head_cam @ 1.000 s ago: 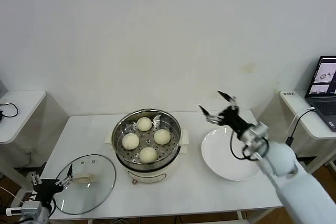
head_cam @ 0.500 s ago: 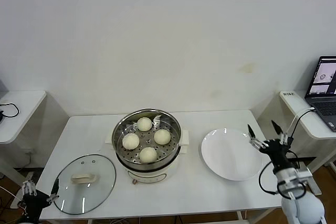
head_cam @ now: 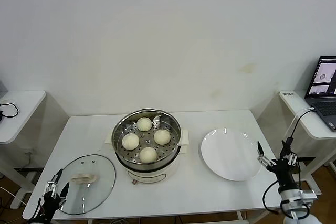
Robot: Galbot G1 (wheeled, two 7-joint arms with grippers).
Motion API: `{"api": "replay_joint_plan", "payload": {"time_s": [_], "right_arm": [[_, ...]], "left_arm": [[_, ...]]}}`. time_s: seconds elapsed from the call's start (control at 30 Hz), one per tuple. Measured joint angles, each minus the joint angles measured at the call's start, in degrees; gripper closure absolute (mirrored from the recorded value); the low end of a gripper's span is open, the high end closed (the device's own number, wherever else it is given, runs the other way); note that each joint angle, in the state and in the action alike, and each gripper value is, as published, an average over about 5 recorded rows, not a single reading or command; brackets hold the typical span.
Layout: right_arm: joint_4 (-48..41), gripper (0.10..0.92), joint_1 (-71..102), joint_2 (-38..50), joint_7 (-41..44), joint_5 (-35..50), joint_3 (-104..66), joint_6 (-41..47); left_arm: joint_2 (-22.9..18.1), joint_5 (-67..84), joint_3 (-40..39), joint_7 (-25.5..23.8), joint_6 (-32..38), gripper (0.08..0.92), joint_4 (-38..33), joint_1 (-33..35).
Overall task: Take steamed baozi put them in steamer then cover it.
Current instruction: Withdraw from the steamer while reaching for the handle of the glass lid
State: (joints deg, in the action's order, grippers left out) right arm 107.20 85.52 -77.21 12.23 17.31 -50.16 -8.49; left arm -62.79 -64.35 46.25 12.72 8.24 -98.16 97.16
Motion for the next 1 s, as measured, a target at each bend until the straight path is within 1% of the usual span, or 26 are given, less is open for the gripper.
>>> {"api": "replay_joint_plan", "payload": {"time_s": [0.3,1.0], "right_arm": [[0.8,0.203,1.9,-1.1,0.2,-0.3,-0.7,-0.3],[1.8,0.203,4.6,-3.2,0.9,-1.9,0.2,-1.1]], "left_arm": [[0.1,-3.7,-2.9,-0.5,0.5,0.177,4.5,-4.7],[1.4,-4.9,-6.4,-1.9,-0.3,0.177,8.3,-10.7]]}}
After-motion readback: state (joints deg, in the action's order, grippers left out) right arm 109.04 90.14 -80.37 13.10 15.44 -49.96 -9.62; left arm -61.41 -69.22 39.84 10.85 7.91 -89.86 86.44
